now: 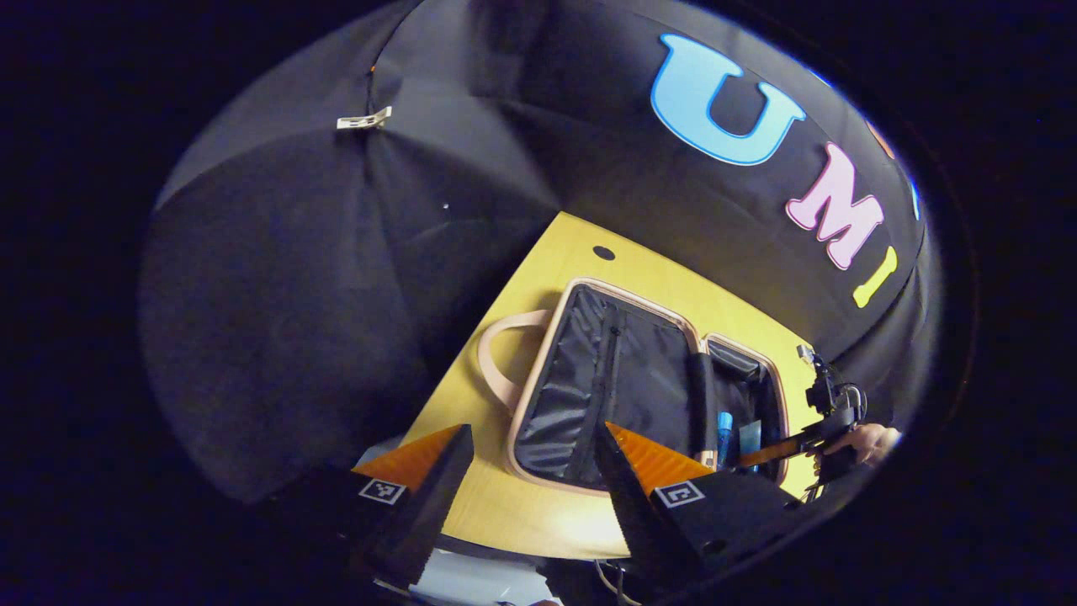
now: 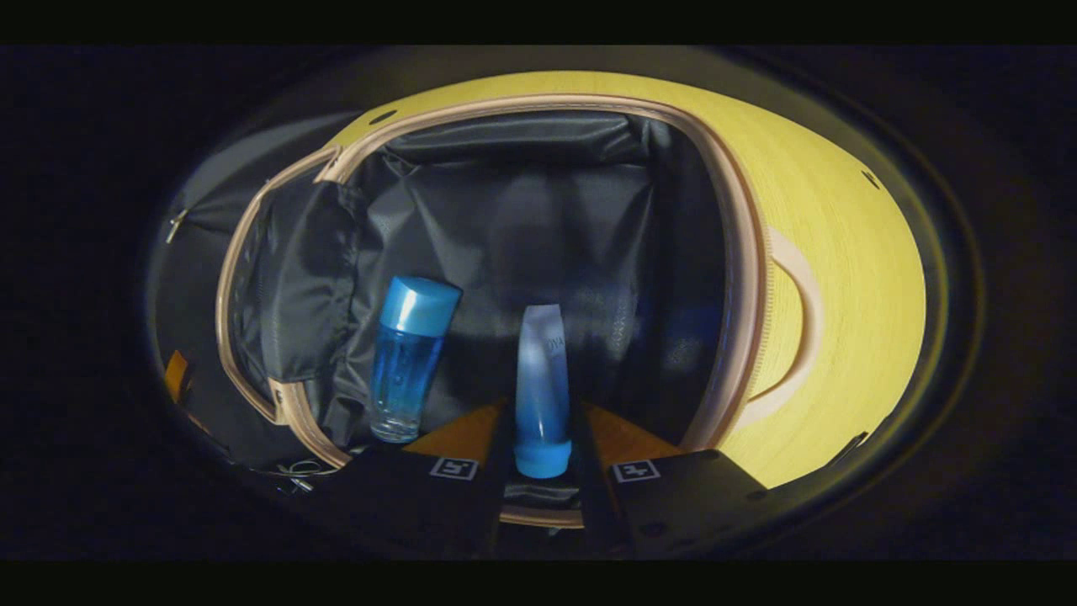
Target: First open the suitcase, pack the skin care products into it, and then close the suitcase.
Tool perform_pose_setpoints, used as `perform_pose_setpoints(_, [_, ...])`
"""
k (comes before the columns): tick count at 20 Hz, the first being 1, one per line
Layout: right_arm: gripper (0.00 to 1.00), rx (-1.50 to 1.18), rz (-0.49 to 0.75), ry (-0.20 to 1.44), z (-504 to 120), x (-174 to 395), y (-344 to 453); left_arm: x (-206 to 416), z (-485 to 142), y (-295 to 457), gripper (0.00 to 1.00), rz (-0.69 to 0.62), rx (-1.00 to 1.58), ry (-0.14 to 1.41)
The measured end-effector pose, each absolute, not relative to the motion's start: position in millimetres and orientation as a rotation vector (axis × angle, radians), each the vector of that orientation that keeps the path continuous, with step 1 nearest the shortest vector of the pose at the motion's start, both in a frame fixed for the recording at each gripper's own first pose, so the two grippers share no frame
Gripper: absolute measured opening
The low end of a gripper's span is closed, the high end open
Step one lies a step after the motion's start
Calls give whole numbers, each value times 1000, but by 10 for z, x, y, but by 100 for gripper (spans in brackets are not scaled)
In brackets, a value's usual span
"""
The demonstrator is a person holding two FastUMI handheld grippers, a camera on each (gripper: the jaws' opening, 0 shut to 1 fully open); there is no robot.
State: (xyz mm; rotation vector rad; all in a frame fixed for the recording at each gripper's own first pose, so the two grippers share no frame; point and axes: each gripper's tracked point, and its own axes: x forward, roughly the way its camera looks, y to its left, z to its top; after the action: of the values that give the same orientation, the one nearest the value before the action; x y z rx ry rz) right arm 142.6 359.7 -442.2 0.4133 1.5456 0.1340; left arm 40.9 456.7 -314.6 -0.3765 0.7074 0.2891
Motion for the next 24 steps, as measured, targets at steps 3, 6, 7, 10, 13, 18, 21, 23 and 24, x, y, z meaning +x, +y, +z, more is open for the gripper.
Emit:
perform_pose_setpoints(3, [75,454,210,1471,-4171,1463,3678,534,-3250,4888,92,327,-379,734])
perform_pose_setpoints(6, [97,323,292,1264,-3932,1617,3572,777,-3341,5061,92,350,-410,760])
perform_pose_setpoints(7, [99,277,315,1192,-3816,1647,3528,884,-3368,5091,92,348,-428,767])
perform_pose_setpoints(10, [99,258,365,1063,-3481,1564,3397,1136,-3528,5214,92,356,-456,801])
perform_pose_setpoints(13, [99,230,350,1000,-3361,1451,3156,1373,-3718,5312,92,375,-462,850])
perform_pose_setpoints(18, [98,293,239,1042,-3457,1181,2789,1526,-4195,5454,92,433,-329,1042])
perform_pose_setpoints(21, [98,357,206,1054,-3478,1056,2742,1582,-4359,5424,82,431,-264,1087])
perform_pose_setpoints(23, [98,375,191,1042,-3453,1016,2735,1640,-4265,5388,40,434,-221,1075])
perform_pose_setpoints(24, [98,388,192,1038,-3424,1004,2741,1631,-4315,5380,19,436,-196,1089])
